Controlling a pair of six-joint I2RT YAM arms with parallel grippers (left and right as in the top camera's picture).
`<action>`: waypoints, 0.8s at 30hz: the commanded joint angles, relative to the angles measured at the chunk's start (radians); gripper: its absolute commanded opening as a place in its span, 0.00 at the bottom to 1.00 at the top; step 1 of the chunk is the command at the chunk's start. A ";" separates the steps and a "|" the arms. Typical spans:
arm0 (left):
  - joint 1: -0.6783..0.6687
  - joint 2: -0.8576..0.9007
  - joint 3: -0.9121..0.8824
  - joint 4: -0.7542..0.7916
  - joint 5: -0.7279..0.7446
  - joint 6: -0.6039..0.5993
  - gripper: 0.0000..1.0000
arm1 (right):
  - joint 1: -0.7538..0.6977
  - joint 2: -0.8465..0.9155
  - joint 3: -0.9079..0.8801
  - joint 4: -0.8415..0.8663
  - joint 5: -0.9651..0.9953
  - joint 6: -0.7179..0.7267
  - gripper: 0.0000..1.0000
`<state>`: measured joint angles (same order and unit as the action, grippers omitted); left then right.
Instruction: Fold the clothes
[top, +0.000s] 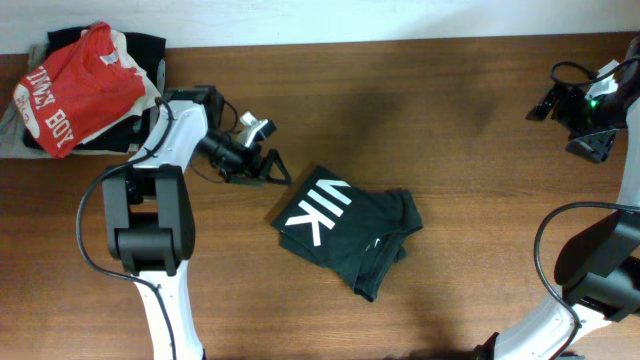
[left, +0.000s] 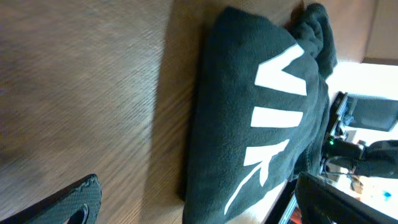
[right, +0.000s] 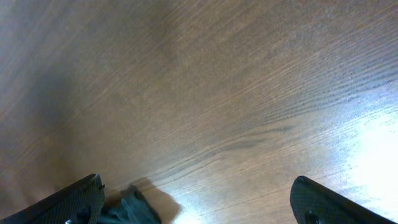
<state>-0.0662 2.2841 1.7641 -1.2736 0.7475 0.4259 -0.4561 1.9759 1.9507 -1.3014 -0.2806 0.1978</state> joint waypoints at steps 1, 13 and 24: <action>-0.059 -0.008 -0.077 0.053 0.096 0.039 0.99 | -0.003 -0.009 0.011 0.000 0.005 -0.011 0.99; -0.245 0.000 -0.095 0.191 -0.060 -0.183 0.99 | -0.003 -0.009 0.011 0.000 0.005 -0.010 0.99; -0.228 0.206 -0.095 0.093 0.015 -0.137 0.90 | -0.003 -0.009 0.011 0.000 0.005 -0.010 0.99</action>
<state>-0.2287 2.3646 1.7210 -1.1637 0.9234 0.2695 -0.4561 1.9759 1.9507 -1.3022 -0.2806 0.1982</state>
